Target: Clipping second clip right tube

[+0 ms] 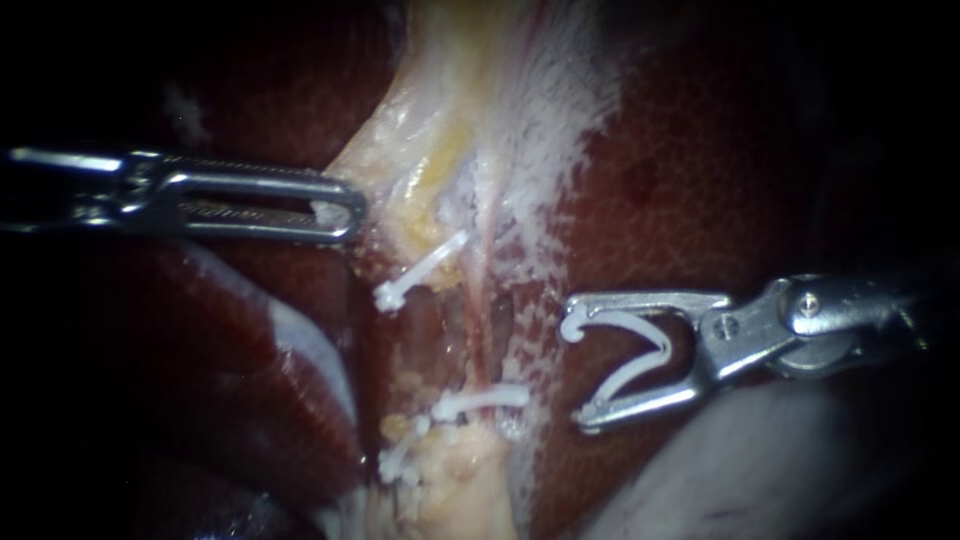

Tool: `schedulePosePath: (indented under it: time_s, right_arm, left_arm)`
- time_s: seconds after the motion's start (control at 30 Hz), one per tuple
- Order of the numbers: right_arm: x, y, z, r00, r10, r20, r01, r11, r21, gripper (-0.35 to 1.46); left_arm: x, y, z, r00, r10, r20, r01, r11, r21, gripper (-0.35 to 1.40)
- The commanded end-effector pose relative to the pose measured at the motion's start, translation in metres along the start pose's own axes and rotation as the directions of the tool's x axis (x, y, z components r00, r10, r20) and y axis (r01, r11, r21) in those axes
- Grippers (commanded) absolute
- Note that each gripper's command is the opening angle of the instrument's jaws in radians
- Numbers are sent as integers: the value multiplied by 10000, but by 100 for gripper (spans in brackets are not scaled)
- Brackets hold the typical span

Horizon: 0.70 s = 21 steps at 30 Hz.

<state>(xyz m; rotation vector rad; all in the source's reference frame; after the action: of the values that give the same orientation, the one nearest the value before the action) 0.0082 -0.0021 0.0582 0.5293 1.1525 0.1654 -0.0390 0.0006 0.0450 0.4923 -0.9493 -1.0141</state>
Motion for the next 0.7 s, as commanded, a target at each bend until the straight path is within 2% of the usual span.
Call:
schedulePosePath:
  time_s: [0.03,0.27,0.7]
  right_arm:
    - [0,0,1,10000,44,3,-44,10000,-3,60]
    - [-2,0,12,9995,319,19,-319,9995,14,60]
    - [-6,-1,41,9955,949,70,-951,9950,302,60]
  left_arm:
    - [-1,-3,-4,10000,43,54,-43,10000,6,-35]
    - [-5,-18,-20,9999,-22,160,22,10000,33,-35]
    - [-7,-26,-33,9997,-5,235,3,10000,61,-35]
